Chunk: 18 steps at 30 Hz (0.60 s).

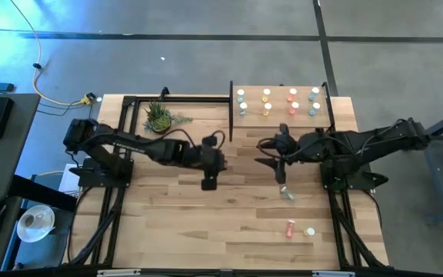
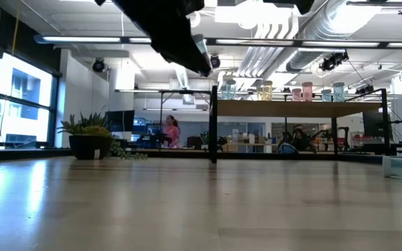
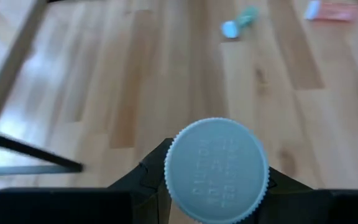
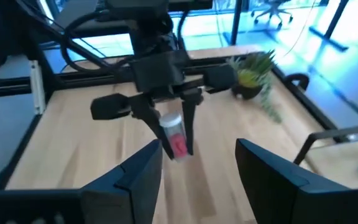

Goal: Pick and place medicine bottles onto shelf by color
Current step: Put the blue pill bottle aligned with the other blue pill bottles on the shelf

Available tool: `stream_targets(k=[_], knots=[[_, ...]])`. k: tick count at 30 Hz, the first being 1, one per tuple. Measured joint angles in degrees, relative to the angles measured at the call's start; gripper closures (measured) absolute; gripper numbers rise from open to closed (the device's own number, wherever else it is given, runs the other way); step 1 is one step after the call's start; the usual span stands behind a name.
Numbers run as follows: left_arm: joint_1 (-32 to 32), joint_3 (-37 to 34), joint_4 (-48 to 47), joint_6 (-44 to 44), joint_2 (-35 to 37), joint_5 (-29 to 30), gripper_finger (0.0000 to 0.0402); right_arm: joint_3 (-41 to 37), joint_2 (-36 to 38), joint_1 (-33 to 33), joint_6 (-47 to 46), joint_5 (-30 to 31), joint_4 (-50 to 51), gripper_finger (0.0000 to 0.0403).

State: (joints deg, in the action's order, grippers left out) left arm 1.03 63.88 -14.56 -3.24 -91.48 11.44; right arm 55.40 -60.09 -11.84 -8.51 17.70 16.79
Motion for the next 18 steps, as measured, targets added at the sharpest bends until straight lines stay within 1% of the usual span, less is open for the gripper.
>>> stream_targets(k=[4, 9, 15, 18], knots=[[3.0, 0.0, 1.1, 0.1, 0.0, -2.1, 0.0304, 0.0, -1.0, 2.0, 3.8, -0.3, -1.8, 0.0207], [4.6, 0.0, 2.2, 0.1, 0.0, -6.8, 0.0304, 0.0, -4.8, 4.2, 10.1, -6.3, -2.1, 0.0207], [4.2, 0.0, 2.3, 0.5, 0.0, -6.9, 0.0304, 0.0, -9.0, 5.3, 15.2, -10.0, -5.8, 0.0207], [4.1, 0.0, 2.3, 0.7, 0.0, -6.9, 0.0304, 0.0, -10.5, 5.6, 16.3, -10.3, -8.4, 0.0207]])
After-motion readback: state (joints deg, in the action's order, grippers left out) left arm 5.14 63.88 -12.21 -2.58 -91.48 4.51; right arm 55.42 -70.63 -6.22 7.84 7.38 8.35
